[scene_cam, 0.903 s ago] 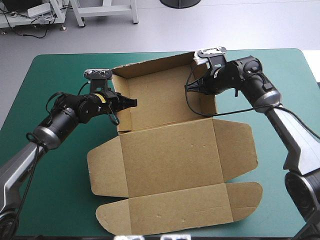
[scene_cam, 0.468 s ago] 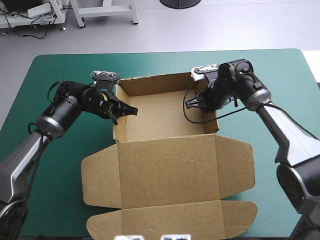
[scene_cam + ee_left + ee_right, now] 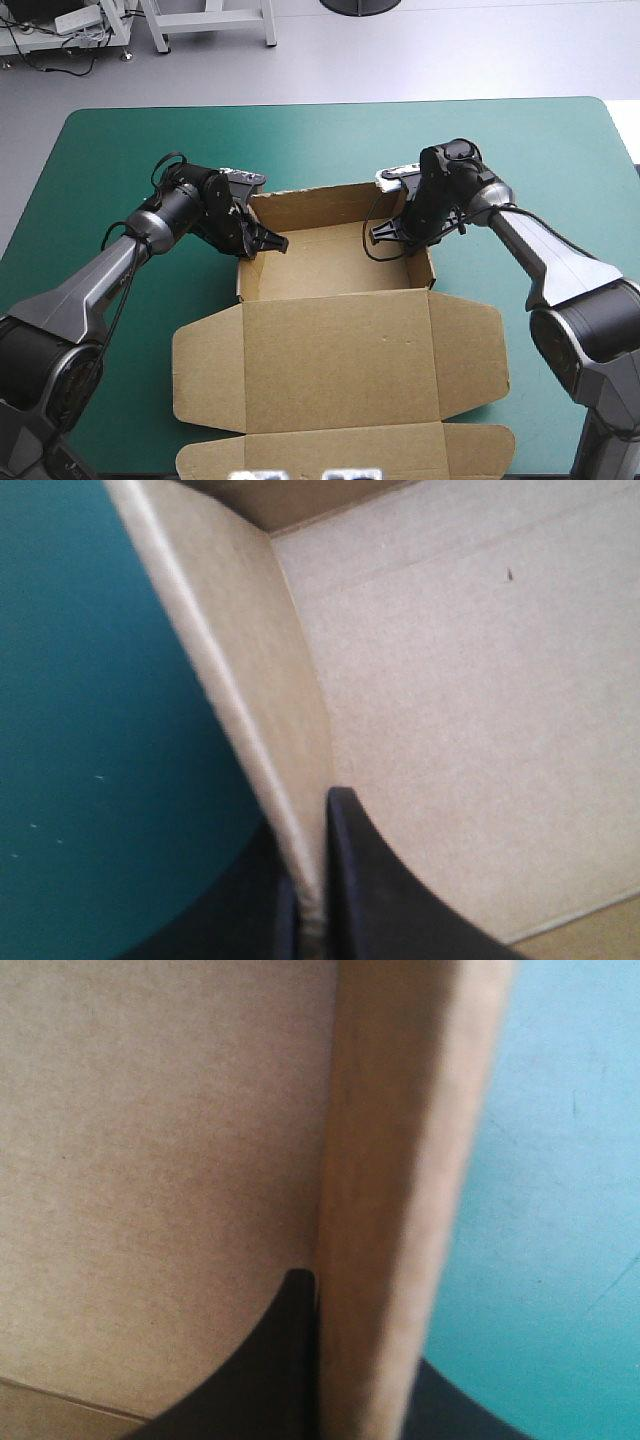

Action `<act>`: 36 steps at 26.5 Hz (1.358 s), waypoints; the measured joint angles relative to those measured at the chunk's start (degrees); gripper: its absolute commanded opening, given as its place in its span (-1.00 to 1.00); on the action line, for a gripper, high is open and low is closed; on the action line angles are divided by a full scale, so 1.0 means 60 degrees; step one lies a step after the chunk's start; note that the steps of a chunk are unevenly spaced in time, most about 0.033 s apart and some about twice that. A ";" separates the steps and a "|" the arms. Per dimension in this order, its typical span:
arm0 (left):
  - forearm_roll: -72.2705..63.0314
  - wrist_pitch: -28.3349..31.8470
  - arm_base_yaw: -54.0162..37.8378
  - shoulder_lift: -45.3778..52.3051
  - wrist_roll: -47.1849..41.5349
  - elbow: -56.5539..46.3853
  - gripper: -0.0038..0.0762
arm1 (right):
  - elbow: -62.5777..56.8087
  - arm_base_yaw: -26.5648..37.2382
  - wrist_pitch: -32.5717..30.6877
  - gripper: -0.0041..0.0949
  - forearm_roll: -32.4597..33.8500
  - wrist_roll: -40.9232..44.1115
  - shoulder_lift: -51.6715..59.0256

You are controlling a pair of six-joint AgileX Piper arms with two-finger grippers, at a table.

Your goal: Fold the box

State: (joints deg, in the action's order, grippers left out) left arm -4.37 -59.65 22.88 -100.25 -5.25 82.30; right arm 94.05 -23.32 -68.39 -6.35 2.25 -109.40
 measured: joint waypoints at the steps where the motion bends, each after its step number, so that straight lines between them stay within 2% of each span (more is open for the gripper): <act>1: 0.0000 -0.0013 0.0000 -0.0009 0.0037 0.0023 -0.92 | -0.0008 0.0000 0.0000 -0.97 0.0000 0.0000 -0.0030; 10: -0.0010 -0.0073 0.0018 -0.0075 0.0301 0.0081 -0.90 | -0.0018 0.0000 0.0000 -0.96 0.0000 -0.0007 -0.0216; 13: -0.0001 -0.0112 0.0037 -0.0075 0.0432 0.0092 -0.70 | -0.0018 0.0000 0.0000 -0.86 0.0000 -0.0028 -0.0242; 15: 0.0021 -0.0122 0.0035 -0.0083 0.0579 0.0092 -0.45 | -0.0018 0.0000 0.0000 -0.67 0.0000 -0.0073 -0.0242; 18: 0.0029 -0.0202 0.0053 -0.0109 0.0811 0.0092 -0.04 | -0.0018 -0.0020 0.0000 -0.19 -0.0025 -0.0300 -0.0242; 20: 0.0019 -0.0242 0.0065 -0.0162 0.0875 0.0092 0.13 | -0.0018 -0.0075 -0.0102 0.17 -0.0194 -0.0517 -0.0242; 22: 0.0008 -0.0321 0.0065 -0.0179 0.0875 0.0092 0.19 | -0.0018 -0.0109 -0.0198 0.38 -0.0369 -0.0593 -0.0242; 28: 0.0131 -0.0395 0.0065 -0.0114 0.0875 0.0092 0.19 | -0.0018 -0.0109 -0.0289 0.41 -0.0370 -0.0635 -0.0242; 36: 0.0313 -0.0450 0.0056 0.1016 0.1239 0.0562 0.19 | -0.0018 -0.0109 -0.0359 0.41 -0.0370 -0.0762 0.0593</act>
State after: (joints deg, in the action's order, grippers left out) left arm -2.49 -62.35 23.22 -94.15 2.18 85.68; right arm 93.94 -23.98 -70.54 -8.57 -2.32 -105.85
